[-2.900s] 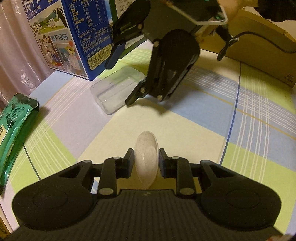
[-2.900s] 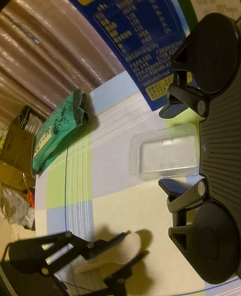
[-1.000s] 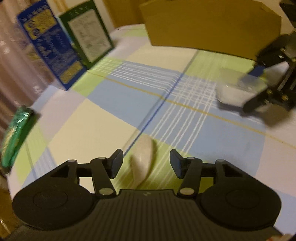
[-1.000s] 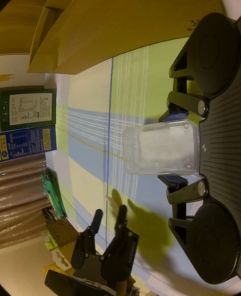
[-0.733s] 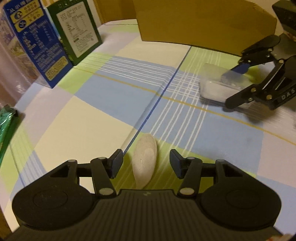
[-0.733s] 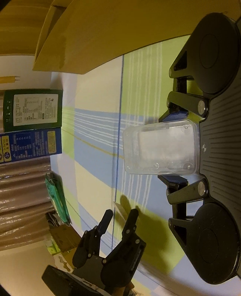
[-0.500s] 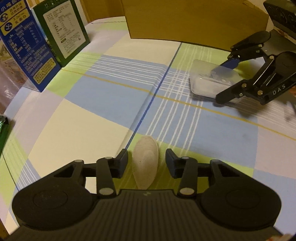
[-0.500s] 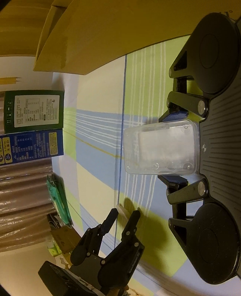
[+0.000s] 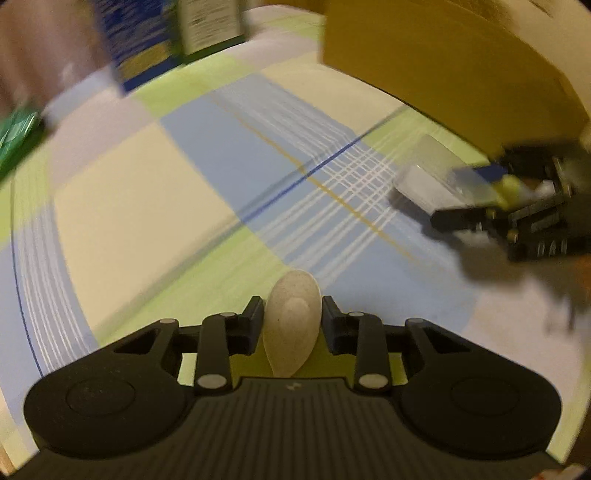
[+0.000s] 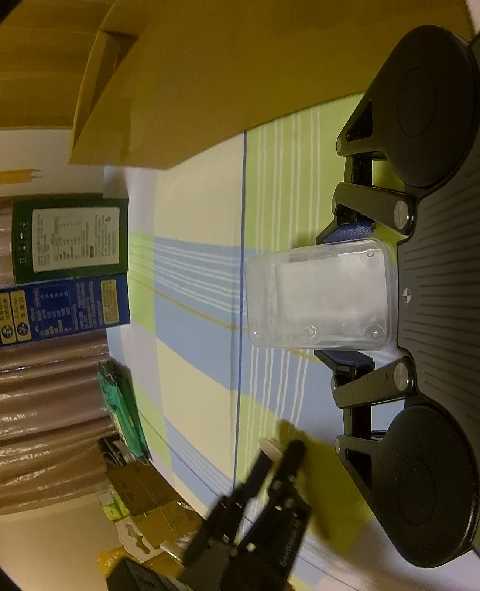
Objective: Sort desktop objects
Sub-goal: 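Hold the spoon in the left tool and the tray in the right tool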
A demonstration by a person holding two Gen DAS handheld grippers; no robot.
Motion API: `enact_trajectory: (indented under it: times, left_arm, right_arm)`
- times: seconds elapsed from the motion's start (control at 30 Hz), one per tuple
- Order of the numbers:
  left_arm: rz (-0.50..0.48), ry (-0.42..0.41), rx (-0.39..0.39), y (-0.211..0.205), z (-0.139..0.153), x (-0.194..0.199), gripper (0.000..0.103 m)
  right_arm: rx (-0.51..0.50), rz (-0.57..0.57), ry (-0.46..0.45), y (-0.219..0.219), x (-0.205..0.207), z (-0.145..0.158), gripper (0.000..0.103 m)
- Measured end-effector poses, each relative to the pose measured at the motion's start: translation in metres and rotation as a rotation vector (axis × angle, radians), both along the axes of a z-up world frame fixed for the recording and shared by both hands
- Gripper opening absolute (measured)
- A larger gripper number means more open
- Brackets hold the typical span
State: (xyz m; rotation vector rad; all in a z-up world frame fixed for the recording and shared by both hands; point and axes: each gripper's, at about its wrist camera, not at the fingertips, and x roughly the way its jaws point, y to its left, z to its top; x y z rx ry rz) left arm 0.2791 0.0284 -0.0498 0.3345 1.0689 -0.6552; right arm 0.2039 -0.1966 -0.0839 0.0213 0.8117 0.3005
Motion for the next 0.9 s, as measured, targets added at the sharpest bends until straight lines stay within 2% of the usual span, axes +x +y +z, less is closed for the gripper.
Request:
enact_trajectory:
  times: [0.07, 0.17, 0.23, 0.3, 0.5, 0.6, 0.67, 0.9]
  left_arm:
    - [0.128, 0.074, -0.03, -0.002, 0.001, -0.013, 0.028]
    - [0.219, 0.11, -0.078, -0.01, 0.003, -0.042, 0.028]
    - [0.277, 0.105, -0.111, -0.015, 0.005, -0.061, 0.028]
    - [0.303, 0.062, -0.11, -0.022, 0.006, -0.079, 0.028]
    - [0.284, -0.038, -0.114, -0.032, -0.002, -0.101, 0.028]
    - [0.263, -0.102, -0.102, -0.031, -0.003, -0.105, 0.037]
    - [0.239, -0.134, -0.083, -0.032, -0.005, -0.109, 0.038]
    - [0.204, -0.136, -0.12, -0.026, -0.009, -0.12, 0.038]
  right_arm:
    - [-0.008, -0.012, 0.007, -0.005, -0.005, 0.003, 0.053]
    - [-0.013, -0.032, 0.022, -0.013, -0.015, 0.008, 0.053]
    - [-0.006, -0.046, 0.032, -0.019, -0.026, 0.011, 0.053]
    - [-0.002, -0.05, 0.038, -0.024, -0.037, 0.013, 0.053]
    - [-0.035, -0.047, 0.049, -0.03, -0.056, 0.007, 0.053]
    - [-0.055, -0.047, 0.041, -0.028, -0.057, 0.001, 0.053]
    - [-0.068, -0.048, 0.03, -0.026, -0.057, -0.001, 0.054]
    - [-0.075, -0.059, 0.011, -0.026, -0.06, -0.004, 0.062]
